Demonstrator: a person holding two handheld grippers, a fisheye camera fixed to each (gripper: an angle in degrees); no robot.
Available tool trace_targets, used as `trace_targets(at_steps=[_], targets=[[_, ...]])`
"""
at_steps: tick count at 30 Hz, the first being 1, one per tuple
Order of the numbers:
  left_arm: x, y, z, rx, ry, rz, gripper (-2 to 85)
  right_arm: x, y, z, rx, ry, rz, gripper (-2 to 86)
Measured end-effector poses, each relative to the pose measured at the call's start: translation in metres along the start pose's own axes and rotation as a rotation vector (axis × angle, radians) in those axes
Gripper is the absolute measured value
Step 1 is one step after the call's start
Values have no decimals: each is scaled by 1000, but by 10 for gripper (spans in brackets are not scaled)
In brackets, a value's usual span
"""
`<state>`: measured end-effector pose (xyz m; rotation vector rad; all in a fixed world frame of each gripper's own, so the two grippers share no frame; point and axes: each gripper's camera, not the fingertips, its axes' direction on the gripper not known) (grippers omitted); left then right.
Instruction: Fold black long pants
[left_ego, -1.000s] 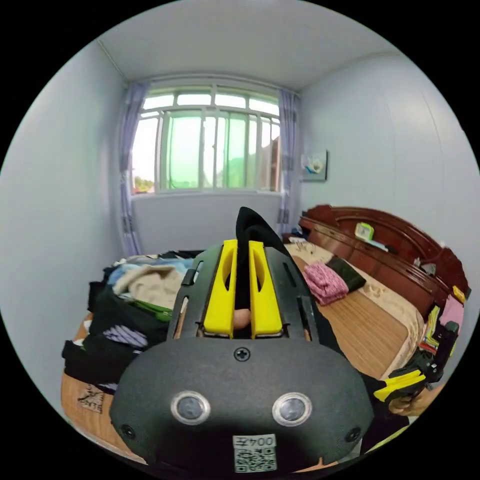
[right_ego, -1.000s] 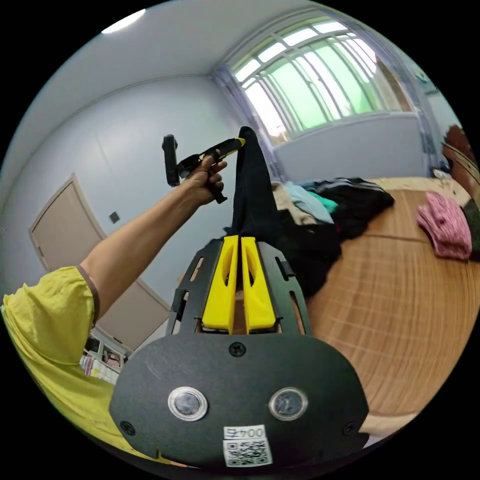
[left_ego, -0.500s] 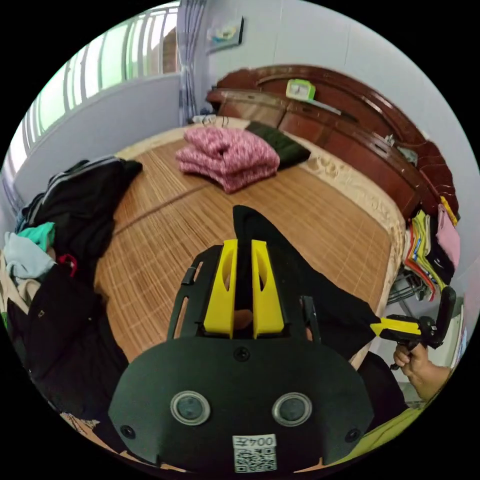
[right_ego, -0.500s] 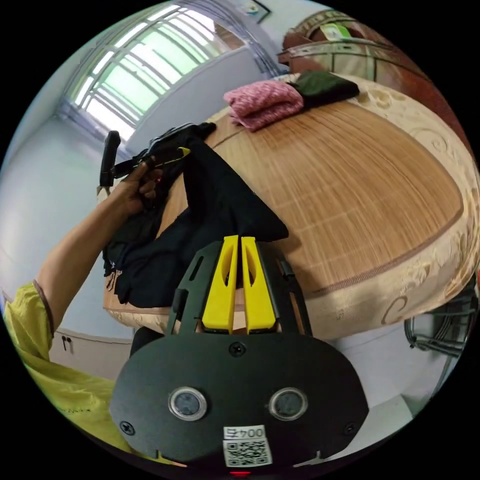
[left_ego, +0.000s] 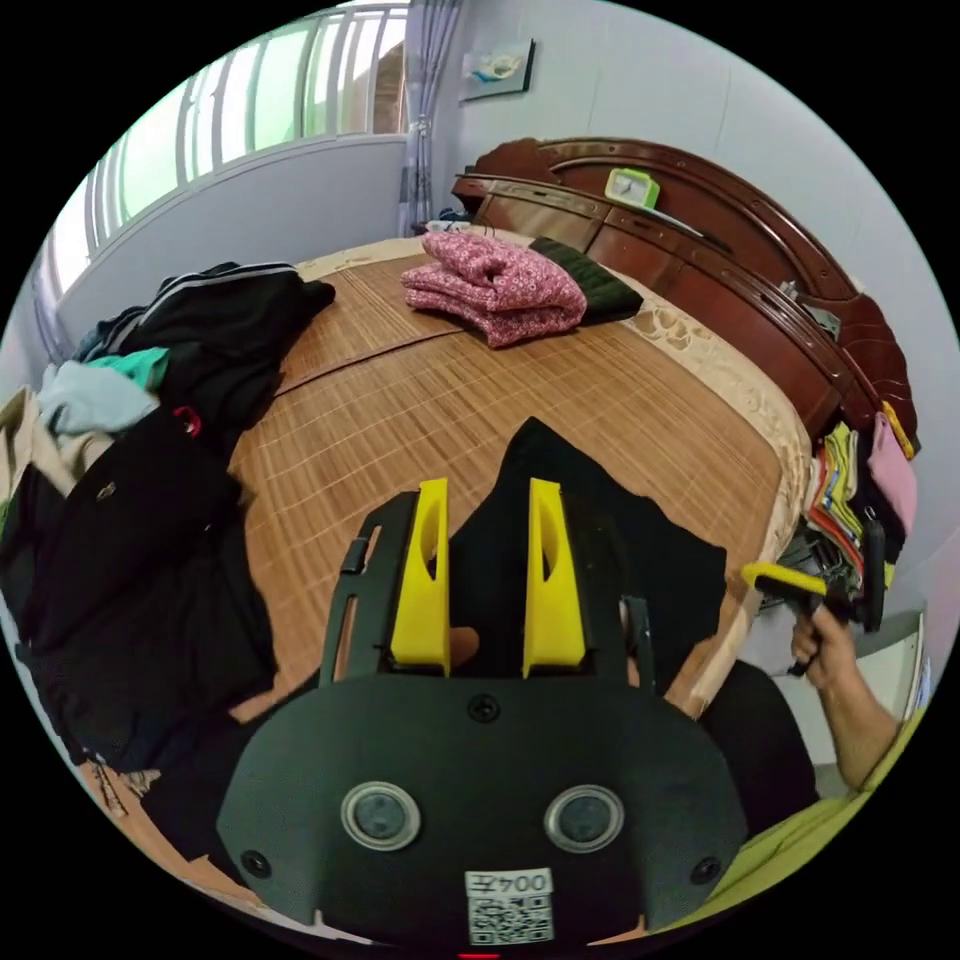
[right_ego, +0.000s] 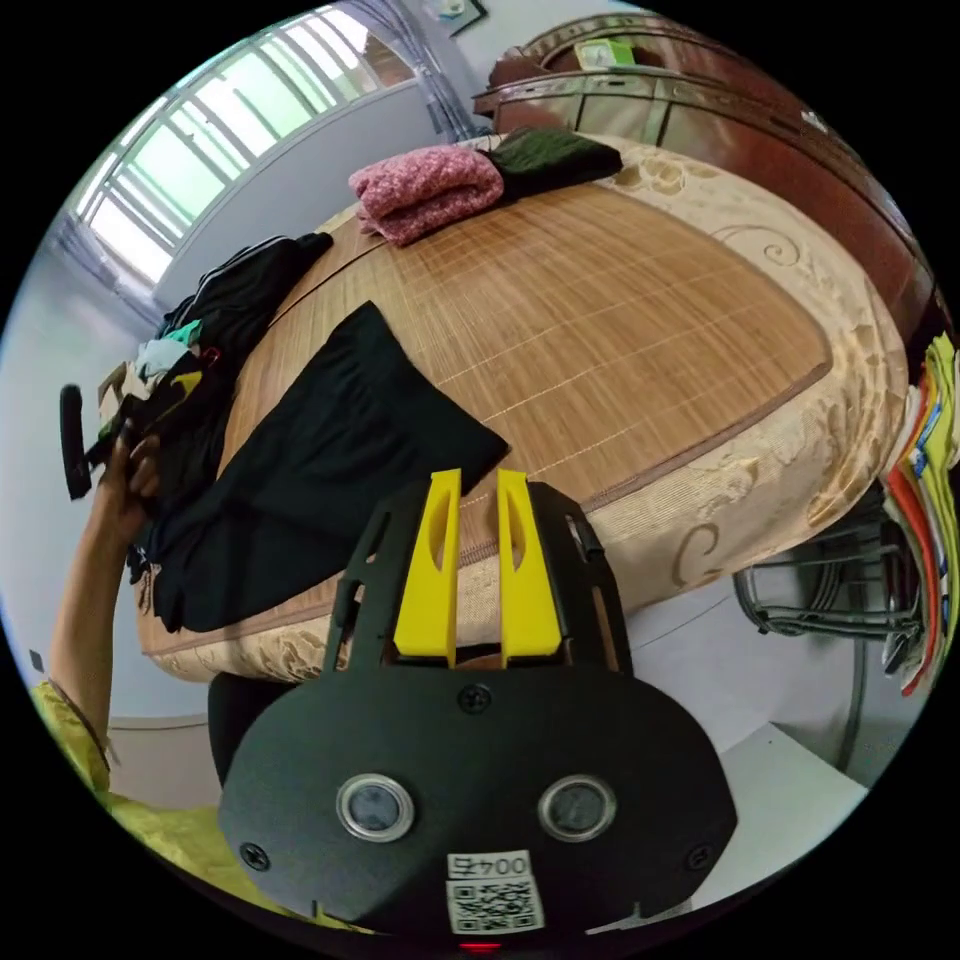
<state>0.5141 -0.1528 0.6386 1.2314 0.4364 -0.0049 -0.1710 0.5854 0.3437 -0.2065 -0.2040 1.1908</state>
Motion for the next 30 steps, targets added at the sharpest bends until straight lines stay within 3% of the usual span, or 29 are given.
trace_targets(at_steps=[5,10,18,23,30], targets=[[12,125,-53,40,-70,-84,62,-34,35,-8,94,35,-235,33],[37,210,-52,-83,-247,-171,20,-78,46,34,-48,-22,-386,-4],[82,206,19,-357,-258,-93,5,-150,42,122,-353,150,-605,-8],[110,209,32,-314,-314,-96,2,-156,57,164,-420,281,-658,-7],[128,202,56,-376,-272,-85,2,-128,57,187,-483,236,-647,-8]])
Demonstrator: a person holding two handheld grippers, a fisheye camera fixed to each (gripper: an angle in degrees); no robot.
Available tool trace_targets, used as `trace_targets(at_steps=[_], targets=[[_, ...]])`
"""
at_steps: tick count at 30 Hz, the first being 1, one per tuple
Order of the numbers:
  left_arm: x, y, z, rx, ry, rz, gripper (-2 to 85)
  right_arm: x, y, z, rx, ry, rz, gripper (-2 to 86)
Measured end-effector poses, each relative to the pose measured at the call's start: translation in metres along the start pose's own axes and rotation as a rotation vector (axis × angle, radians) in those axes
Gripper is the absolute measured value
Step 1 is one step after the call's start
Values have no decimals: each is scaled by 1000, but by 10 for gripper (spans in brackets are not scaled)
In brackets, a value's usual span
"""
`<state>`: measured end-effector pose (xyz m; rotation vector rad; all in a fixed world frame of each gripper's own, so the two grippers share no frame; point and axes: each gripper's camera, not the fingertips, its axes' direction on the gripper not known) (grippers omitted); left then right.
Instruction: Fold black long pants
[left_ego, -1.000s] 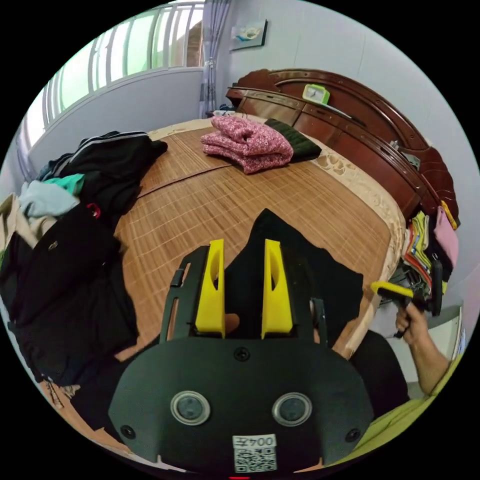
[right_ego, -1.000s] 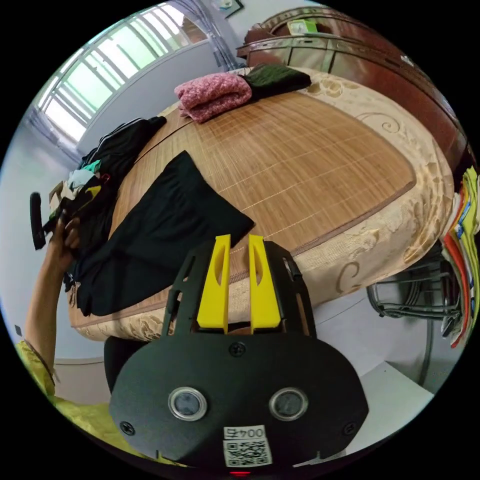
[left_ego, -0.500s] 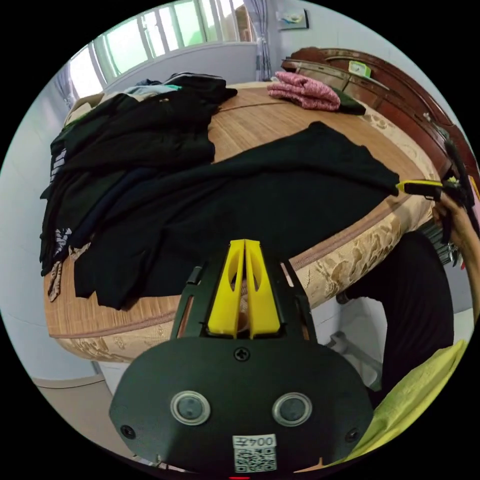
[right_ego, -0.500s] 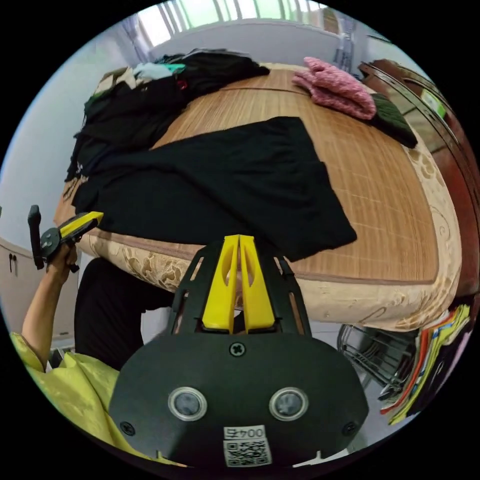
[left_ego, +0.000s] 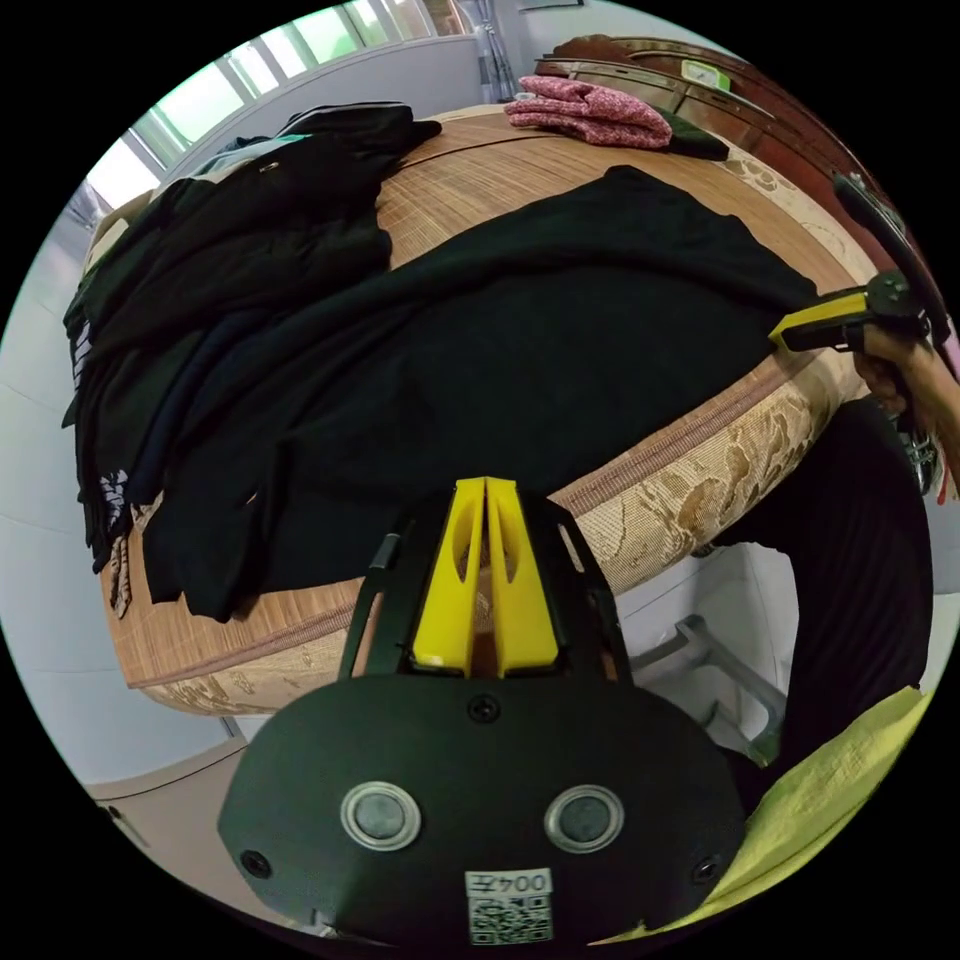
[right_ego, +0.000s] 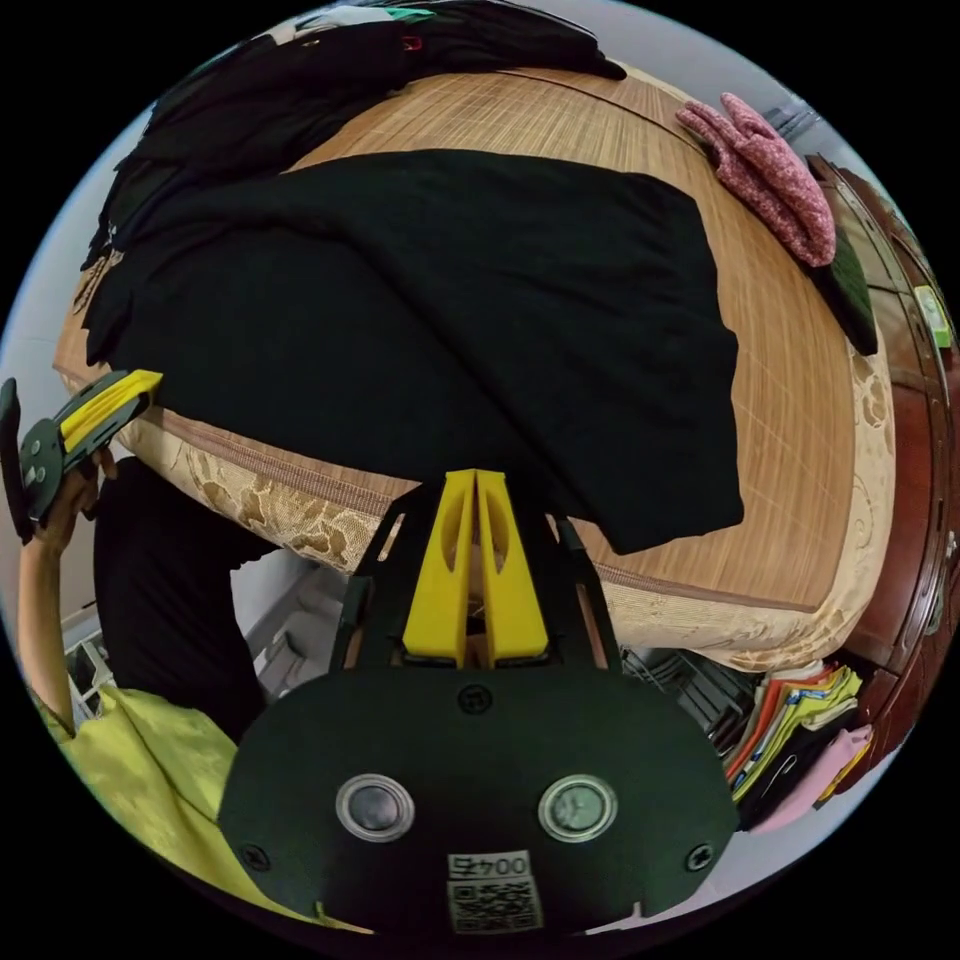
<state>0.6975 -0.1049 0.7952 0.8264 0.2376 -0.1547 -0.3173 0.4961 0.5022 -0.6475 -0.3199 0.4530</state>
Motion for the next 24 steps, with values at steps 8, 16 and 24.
trace_targets(at_steps=[8,16,24], targets=[[15,1,18,-18,18,15,2,31,24,36,-16,-15,-49,-7],[38,18,40,9,-83,54,2,79,87,68,167,-86,103,9],[11,31,68,-13,44,-2,2,255,216,97,610,-764,684,118]])
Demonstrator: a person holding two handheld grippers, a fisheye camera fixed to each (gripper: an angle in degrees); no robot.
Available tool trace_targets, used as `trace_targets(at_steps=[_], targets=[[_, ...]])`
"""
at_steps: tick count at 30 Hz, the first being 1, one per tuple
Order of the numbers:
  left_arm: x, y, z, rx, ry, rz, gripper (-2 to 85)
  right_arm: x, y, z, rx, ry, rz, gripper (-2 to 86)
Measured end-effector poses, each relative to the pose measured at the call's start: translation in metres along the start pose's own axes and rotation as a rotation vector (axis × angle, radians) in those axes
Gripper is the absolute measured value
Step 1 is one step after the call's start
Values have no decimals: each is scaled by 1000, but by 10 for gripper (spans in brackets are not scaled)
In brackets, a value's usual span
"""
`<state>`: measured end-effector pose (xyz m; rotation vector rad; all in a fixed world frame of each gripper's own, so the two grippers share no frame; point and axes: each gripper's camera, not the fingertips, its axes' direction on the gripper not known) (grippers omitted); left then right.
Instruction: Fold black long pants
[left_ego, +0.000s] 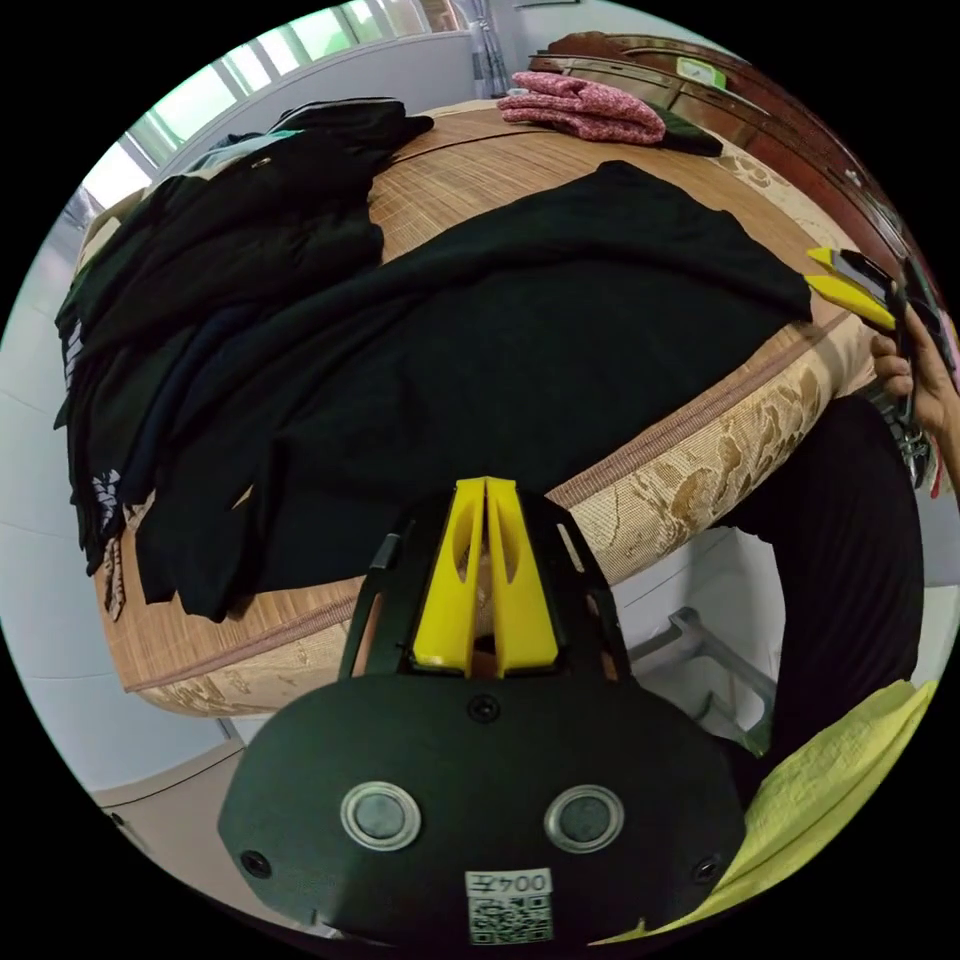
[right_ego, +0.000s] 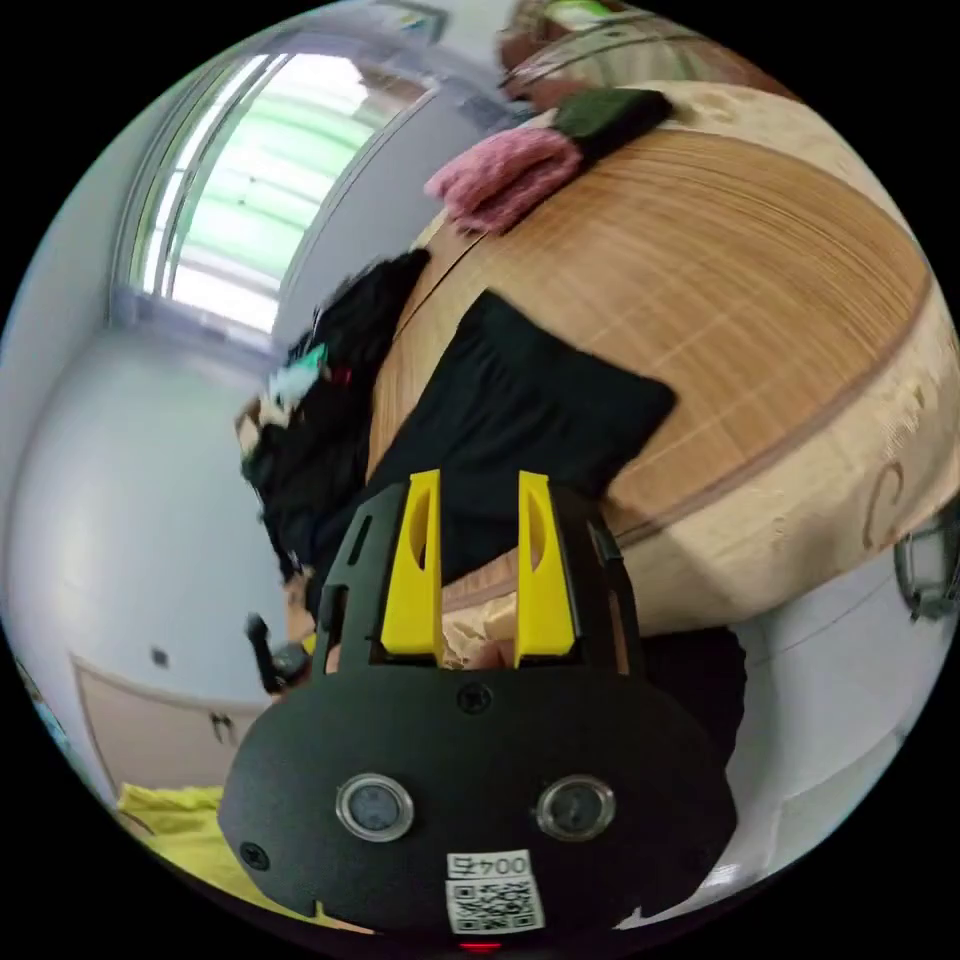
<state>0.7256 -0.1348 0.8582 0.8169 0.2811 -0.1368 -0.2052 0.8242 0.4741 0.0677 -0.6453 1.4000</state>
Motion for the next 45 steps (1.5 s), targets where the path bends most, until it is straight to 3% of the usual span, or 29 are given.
trace_targets(at_steps=[2,5,10,16,17,20,31,37,41,45], targets=[[-10,2,7,-8,42,-16,2,51,-13,-29,41,-34,133,114],[-29,7,21,-24,115,-45,3,98,-28,-38,-77,-70,222,102],[-58,15,48,-55,212,-94,4,138,-41,-36,-85,-45,231,112],[-69,27,71,-68,170,-85,4,152,-64,-24,-116,-34,214,78],[-70,29,74,-69,165,-84,4,149,-70,-21,-143,22,188,39],[-79,36,86,-70,158,-82,4,131,-80,-29,-88,73,97,27],[-100,85,128,-240,307,131,7,122,-67,-63,-113,326,22,41],[-132,124,126,-140,411,84,9,64,-95,-55,7,491,-109,63],[-178,151,113,-13,423,-1,14,-1,-114,16,-187,450,-319,59],[-253,188,112,68,224,-174,35,-37,-123,91,-357,527,-402,55]])
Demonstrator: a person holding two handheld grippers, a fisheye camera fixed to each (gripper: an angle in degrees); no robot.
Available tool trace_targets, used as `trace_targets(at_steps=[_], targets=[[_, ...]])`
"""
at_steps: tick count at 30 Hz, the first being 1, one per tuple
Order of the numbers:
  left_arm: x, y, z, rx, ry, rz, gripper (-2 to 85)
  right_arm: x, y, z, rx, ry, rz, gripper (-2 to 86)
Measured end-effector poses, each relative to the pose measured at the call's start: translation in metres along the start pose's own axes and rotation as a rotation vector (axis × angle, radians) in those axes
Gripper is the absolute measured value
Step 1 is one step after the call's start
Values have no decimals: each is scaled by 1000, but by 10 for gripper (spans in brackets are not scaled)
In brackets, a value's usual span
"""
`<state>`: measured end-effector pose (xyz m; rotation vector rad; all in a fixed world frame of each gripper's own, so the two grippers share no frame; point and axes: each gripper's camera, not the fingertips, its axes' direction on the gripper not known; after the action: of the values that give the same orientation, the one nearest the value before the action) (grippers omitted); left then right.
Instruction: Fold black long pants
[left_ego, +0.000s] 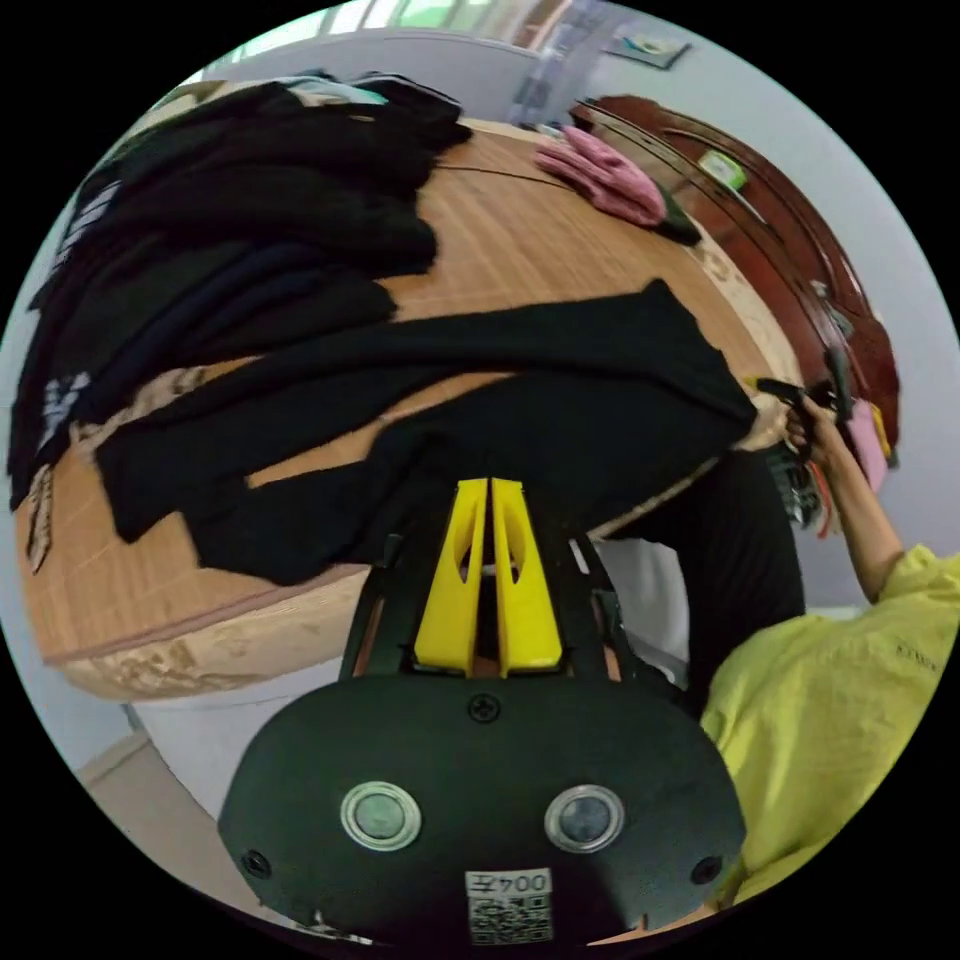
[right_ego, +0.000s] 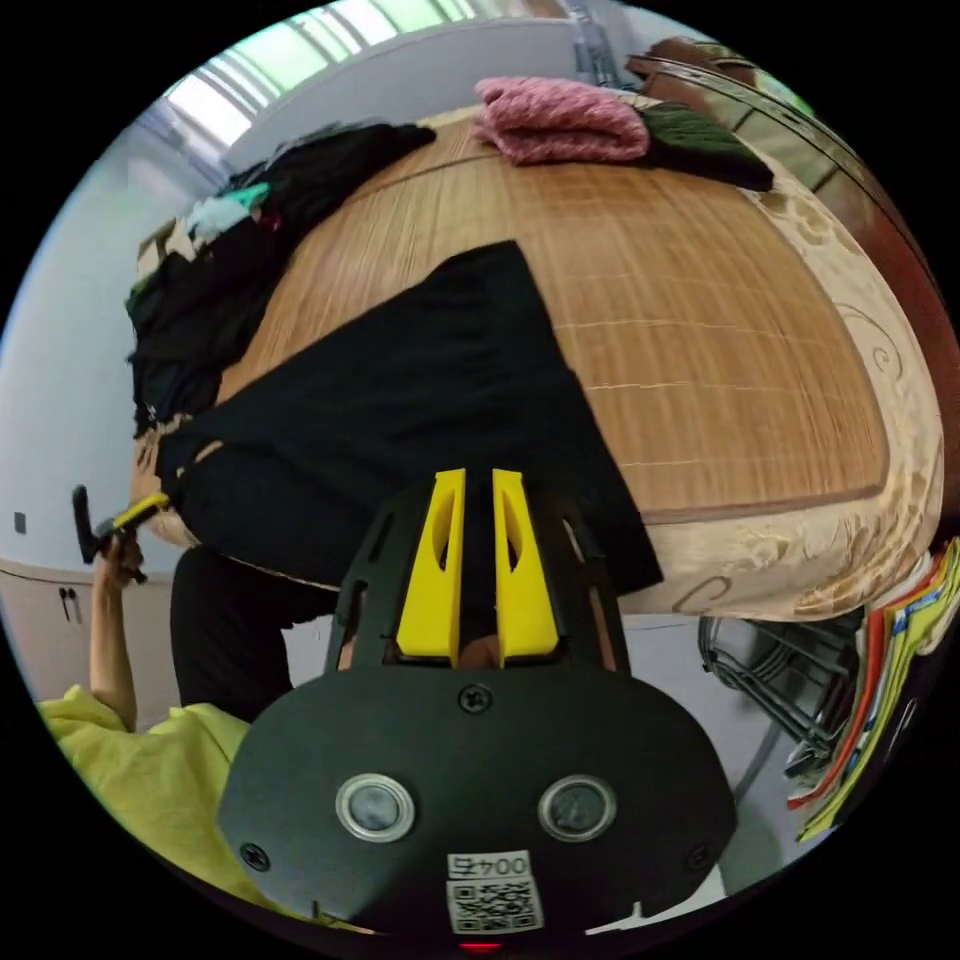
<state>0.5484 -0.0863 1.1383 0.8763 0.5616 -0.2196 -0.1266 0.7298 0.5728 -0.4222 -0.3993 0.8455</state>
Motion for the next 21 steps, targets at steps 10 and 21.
trace_targets(at_steps=[10,21], targets=[[-170,21,-14,-7,-391,-126,120,-71,-123,44,-352,204,-79,37],[-312,46,-13,-23,-419,-481,144,-114,-233,75,-647,262,-140,43]])
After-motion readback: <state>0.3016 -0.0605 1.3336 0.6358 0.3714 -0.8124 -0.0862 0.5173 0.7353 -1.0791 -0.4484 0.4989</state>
